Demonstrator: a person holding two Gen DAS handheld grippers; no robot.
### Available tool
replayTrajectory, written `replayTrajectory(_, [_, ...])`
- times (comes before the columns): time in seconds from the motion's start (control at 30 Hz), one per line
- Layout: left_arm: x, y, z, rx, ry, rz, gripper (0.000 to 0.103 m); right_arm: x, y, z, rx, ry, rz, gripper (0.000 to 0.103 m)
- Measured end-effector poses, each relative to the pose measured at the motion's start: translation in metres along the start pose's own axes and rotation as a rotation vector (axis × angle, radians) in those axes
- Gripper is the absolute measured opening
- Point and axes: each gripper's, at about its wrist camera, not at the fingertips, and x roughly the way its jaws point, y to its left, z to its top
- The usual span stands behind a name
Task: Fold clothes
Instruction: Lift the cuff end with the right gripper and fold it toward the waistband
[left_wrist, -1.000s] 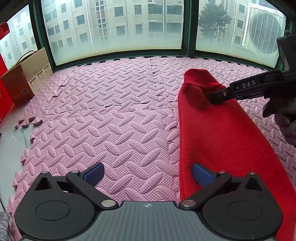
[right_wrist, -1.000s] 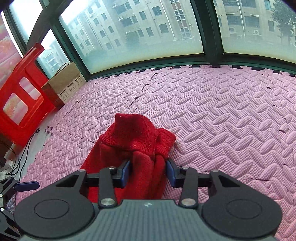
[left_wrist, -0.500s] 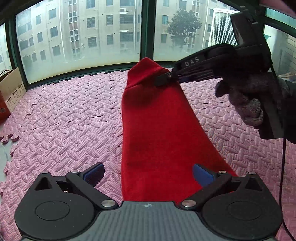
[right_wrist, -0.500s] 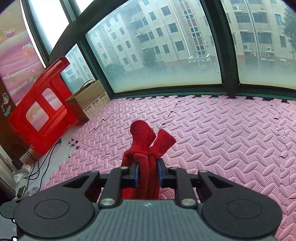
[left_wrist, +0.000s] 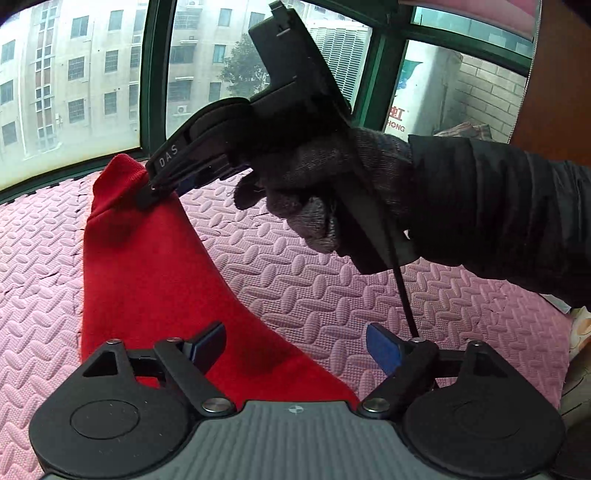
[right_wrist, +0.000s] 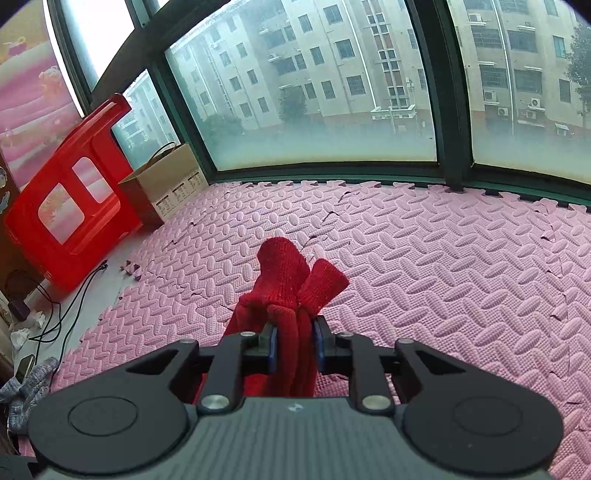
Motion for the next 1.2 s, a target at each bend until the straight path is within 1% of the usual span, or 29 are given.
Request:
replayTrajectory(0.13, [0.014,0.001,0.002,-0.026,0.029,-0.049,0.085,0.011,-0.014,-0.006,0.039,0.027,0.005,0.018])
replayTrajectory(0.27, [0.029,0.004,0.001,-0.036,0.069,-0.056,0.087,0.02,-0.026,-0.012,0.075,0.048,0.021,0.022])
replayTrajectory(0.37, [0.031,0.002,0.001,-0.017,0.07,-0.06,0.094,0.026,-0.033,-0.015,0.105,0.052,0.047,0.027])
replayTrajectory(0.43, [0.028,0.001,0.0,-0.011,0.067,-0.055,0.094,0.028,-0.037,-0.016,0.131,0.051,0.065,0.028])
replayTrajectory(0.53, [0.017,0.002,0.0,-0.028,0.062,-0.049,0.094,0.027,-0.039,-0.016,0.156,0.039,0.077,0.025])
replayTrajectory(0.6, [0.003,0.009,-0.002,-0.053,0.038,-0.049,0.094,0.023,-0.038,-0.016,0.161,0.023,0.088,0.02])
replayTrajectory(0.77, [-0.024,0.034,-0.01,-0.123,-0.001,-0.01,0.094,0.0,-0.018,-0.005,0.094,-0.035,0.126,0.018])
replayTrajectory(0.9, [-0.024,0.061,-0.022,-0.216,0.018,0.008,0.094,-0.024,0.005,0.005,0.021,-0.074,0.15,0.017])
replayTrajectory(0.97, [-0.023,0.074,-0.028,-0.251,0.017,0.028,0.094,-0.036,0.018,0.008,-0.015,-0.093,0.159,0.017])
replayTrajectory(1.03, [-0.026,0.085,-0.033,-0.291,-0.003,0.009,0.094,-0.049,0.031,0.009,-0.045,-0.111,0.171,0.017])
replayTrajectory(1.1, [-0.035,0.088,-0.035,-0.319,-0.023,-0.009,0.094,-0.063,0.043,0.008,-0.071,-0.124,0.18,0.017])
replayTrajectory(1.13, [-0.041,0.088,-0.036,-0.319,-0.035,-0.015,0.094,-0.069,0.049,0.007,-0.087,-0.13,0.183,0.017])
replayTrajectory(1.2, [-0.056,0.087,-0.041,-0.309,-0.055,-0.002,0.094,-0.084,0.062,0.005,-0.121,-0.141,0.191,0.017])
